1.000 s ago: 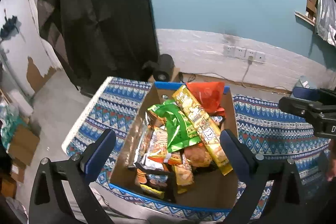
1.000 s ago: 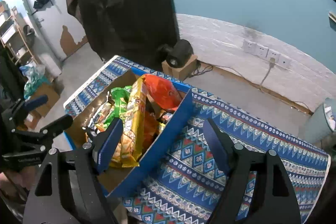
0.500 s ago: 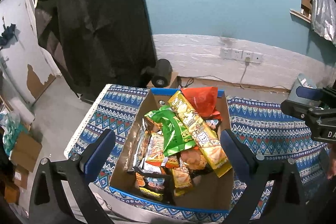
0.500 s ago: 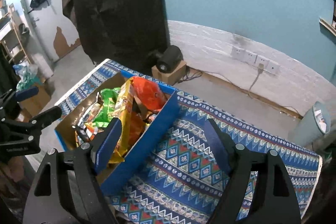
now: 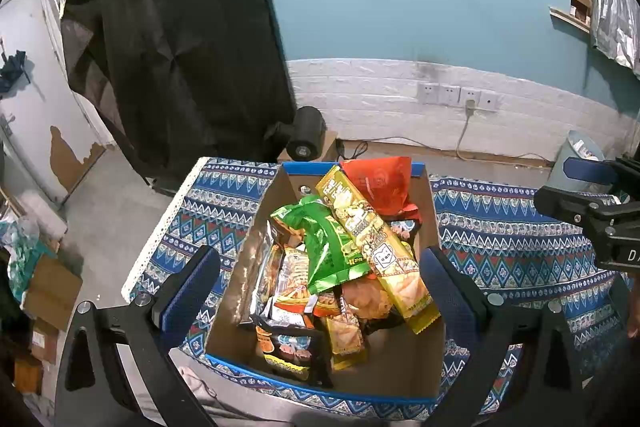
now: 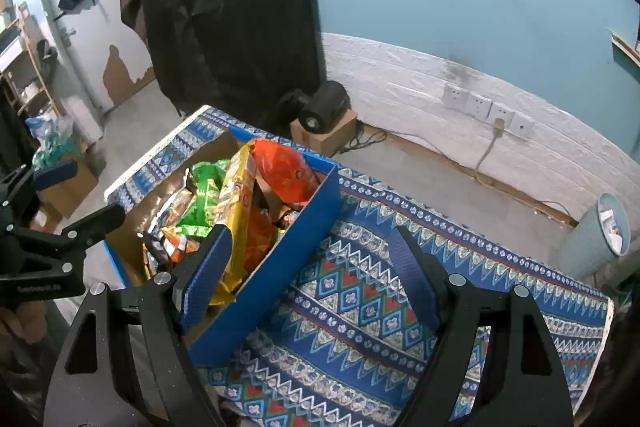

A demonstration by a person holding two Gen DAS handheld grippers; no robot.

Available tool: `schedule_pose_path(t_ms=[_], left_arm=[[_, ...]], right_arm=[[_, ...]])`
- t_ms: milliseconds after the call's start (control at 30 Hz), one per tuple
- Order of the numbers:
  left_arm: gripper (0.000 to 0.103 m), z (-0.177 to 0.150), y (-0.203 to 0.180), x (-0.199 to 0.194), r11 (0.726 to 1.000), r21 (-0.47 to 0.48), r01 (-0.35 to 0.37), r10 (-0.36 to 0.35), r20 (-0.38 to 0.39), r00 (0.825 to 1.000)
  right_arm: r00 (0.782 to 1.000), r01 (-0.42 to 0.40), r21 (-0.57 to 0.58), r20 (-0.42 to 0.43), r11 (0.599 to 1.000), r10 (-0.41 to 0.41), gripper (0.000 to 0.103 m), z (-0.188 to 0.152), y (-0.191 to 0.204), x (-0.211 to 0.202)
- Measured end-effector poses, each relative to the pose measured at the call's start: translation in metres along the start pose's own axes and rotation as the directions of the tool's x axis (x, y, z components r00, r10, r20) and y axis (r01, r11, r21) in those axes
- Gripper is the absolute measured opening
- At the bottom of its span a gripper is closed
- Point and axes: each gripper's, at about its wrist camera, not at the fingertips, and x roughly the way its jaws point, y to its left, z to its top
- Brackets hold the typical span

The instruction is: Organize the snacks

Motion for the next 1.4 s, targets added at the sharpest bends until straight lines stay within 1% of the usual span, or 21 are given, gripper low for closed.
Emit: schedule_pose_path(t_ms=[433,1067,1400], left_arm=[[0.101,0.0007,0.0024,0.0,1.0,-0.008,0.007,-0.007,-0.007,1.0],[0.101,0.0013,0.0025,-0.0006,1.0,-0.01,0.007,-0.007,-0.006,1.0],[0.101,0.0011,-0.0012,0.0021,1.0,-0.01,-0.002,0.001,-0.023,1.0]], right_arm=[[1.0,0.005,-0.011,-0.013,1.0,-0.005,0.081,-0.0005,0.0046,0.0027],[1.0,0.008,-0.003,-0.009,1.0,-0.008,0.081,-0.001,0.0025,0.001],[1.0,0.009,-0.002,-0.007,1.0,-0.009,0.081,-0.0015,0.0017,-0.0002]])
